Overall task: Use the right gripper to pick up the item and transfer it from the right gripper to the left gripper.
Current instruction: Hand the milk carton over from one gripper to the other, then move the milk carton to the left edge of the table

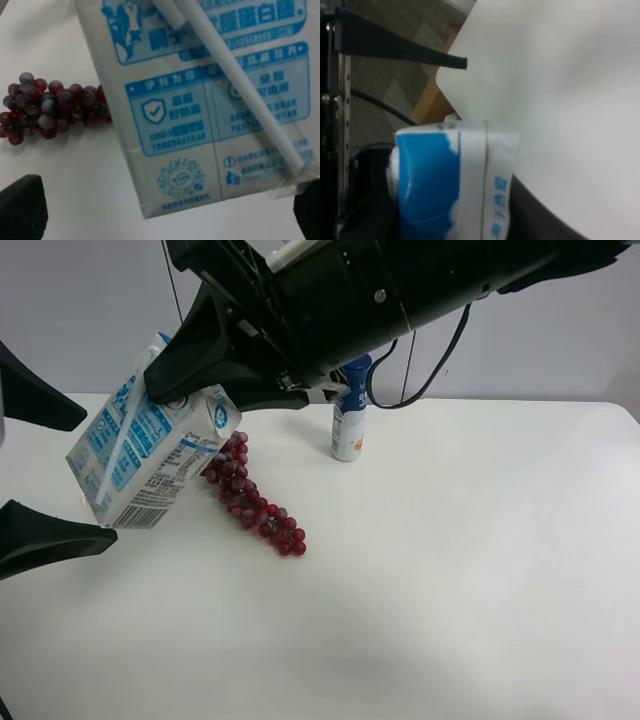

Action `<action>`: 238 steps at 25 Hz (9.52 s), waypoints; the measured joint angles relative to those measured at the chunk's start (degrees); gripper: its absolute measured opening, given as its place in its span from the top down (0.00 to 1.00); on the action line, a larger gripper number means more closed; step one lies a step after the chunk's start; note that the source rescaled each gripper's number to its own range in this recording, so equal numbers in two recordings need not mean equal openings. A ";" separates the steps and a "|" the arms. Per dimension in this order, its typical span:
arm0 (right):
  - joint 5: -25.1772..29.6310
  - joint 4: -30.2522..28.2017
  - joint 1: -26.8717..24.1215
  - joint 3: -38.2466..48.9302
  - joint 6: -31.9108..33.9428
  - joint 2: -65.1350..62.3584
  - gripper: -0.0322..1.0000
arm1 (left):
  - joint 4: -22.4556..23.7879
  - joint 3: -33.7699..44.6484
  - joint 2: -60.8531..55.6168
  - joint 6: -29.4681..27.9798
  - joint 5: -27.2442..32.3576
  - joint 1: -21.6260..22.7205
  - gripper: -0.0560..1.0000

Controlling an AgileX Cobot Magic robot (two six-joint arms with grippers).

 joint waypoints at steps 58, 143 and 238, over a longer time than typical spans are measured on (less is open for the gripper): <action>-1.86 -0.80 0.37 -2.34 -0.21 0.50 0.97 | -6.57 -0.71 5.52 0.00 -6.83 0.00 0.90; 20.79 -69.09 0.37 34.05 30.88 -73.54 0.01 | -6.37 -0.71 5.77 1.31 -6.05 0.00 0.94; 14.25 -66.13 -31.98 40.54 30.72 -87.79 0.02 | -10.07 -0.81 52.82 -6.06 -41.33 45.76 0.95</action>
